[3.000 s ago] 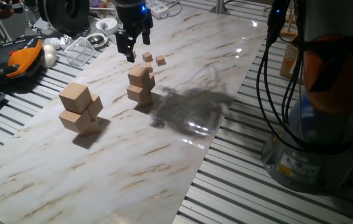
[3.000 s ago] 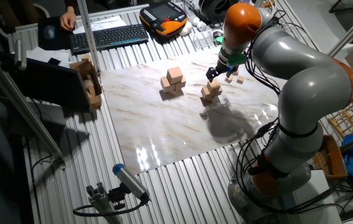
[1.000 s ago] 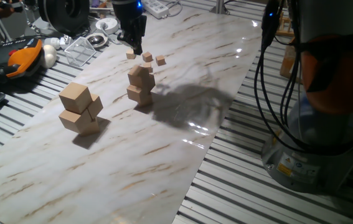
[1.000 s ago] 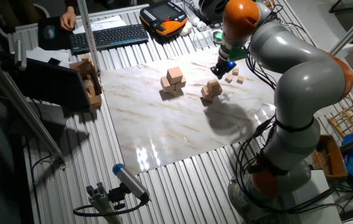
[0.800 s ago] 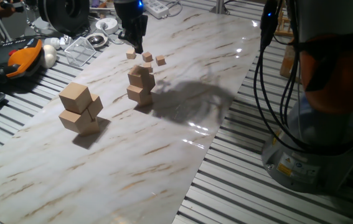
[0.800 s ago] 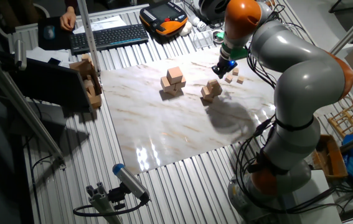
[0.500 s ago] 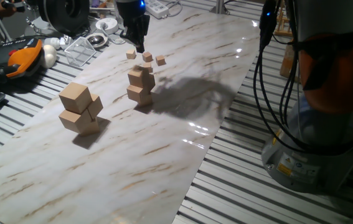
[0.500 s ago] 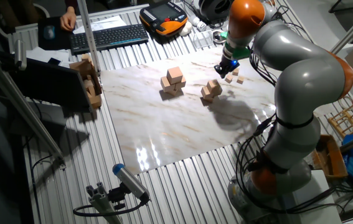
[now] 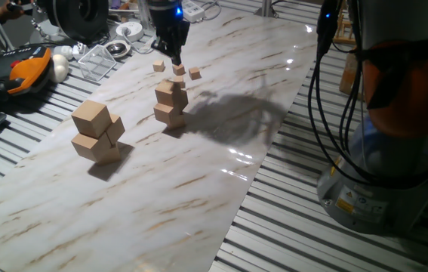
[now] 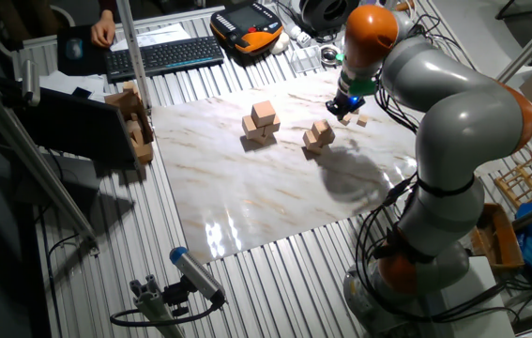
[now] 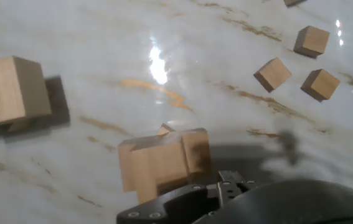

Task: Stack the blocks into a cross shape

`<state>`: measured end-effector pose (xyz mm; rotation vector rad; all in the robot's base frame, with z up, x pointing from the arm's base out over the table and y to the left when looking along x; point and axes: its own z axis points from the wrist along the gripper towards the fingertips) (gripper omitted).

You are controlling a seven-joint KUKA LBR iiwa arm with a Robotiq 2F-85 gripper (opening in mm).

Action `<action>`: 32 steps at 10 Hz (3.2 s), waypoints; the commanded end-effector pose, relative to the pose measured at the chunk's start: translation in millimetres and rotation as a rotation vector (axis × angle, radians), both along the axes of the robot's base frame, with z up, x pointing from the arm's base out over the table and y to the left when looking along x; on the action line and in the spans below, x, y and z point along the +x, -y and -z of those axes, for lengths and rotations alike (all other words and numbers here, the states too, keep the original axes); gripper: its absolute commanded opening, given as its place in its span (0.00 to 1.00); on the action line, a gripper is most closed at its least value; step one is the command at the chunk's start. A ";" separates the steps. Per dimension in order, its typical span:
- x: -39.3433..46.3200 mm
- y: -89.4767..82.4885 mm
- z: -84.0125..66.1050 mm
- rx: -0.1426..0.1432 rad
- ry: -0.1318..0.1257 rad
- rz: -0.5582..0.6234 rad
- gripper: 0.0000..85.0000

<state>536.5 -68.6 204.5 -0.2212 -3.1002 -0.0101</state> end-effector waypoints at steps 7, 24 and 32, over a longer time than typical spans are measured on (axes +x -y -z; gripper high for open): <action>8.9 23.2 1.9 -0.051 0.007 0.081 0.00; 8.5 29.3 8.1 -0.033 0.014 0.346 0.00; 26.5 57.7 59.4 -0.019 0.029 0.386 0.00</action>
